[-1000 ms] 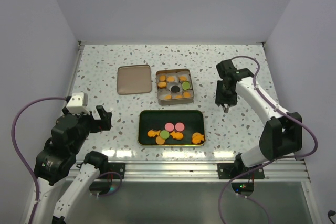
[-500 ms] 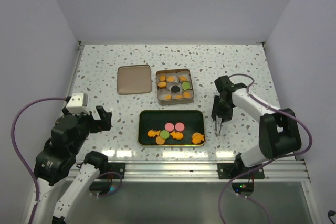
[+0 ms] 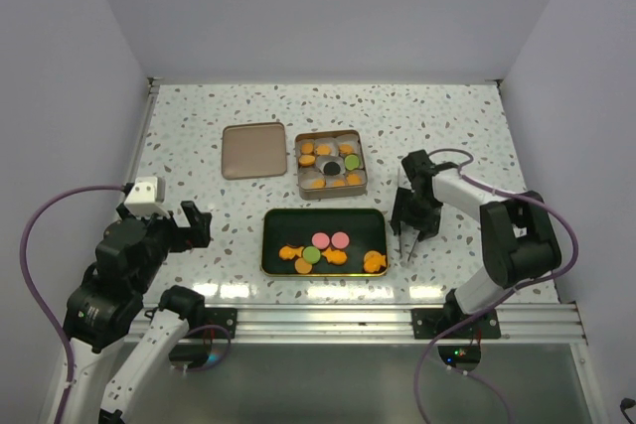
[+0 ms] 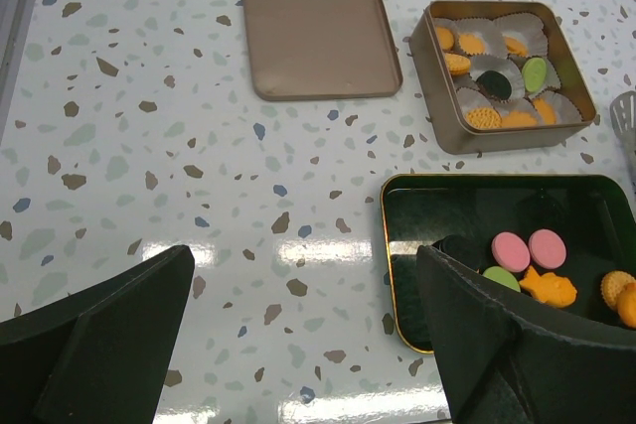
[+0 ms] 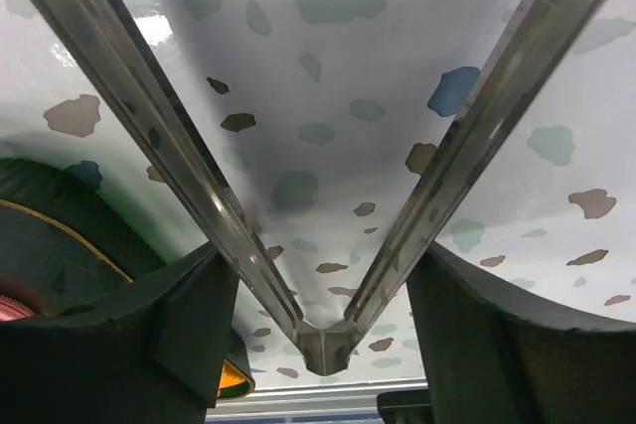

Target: Pack the cookies

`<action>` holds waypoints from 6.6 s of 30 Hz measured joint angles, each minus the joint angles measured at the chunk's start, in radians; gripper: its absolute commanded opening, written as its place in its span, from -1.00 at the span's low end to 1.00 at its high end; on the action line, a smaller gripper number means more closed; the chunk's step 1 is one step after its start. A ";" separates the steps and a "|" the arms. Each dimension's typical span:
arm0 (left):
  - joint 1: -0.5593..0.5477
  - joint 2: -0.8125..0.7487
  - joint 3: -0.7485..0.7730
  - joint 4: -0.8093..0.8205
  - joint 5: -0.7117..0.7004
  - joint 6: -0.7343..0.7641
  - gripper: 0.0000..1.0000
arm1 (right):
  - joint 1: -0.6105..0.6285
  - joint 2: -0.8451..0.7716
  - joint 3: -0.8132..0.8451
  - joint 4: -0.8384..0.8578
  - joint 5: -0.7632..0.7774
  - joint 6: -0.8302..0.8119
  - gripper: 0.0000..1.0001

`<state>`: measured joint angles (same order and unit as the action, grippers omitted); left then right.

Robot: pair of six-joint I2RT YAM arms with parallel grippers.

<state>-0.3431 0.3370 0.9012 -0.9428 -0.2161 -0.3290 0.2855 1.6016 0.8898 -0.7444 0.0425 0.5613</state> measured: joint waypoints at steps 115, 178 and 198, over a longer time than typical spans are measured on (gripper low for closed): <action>0.268 0.837 0.242 0.876 -0.107 0.067 -1.00 | 0.103 -0.231 0.592 0.282 -0.647 0.618 0.97; -0.032 0.500 0.134 1.147 -0.270 0.877 -1.00 | 0.312 0.376 1.027 0.657 -1.113 1.393 0.96; -0.101 0.501 0.114 1.235 -0.404 0.920 -1.00 | 0.350 0.376 1.006 0.938 -1.041 1.438 0.40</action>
<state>-0.4442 0.8379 1.0157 0.2920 -0.6205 0.5907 0.6353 1.9778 1.8957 0.1932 -0.9985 1.9991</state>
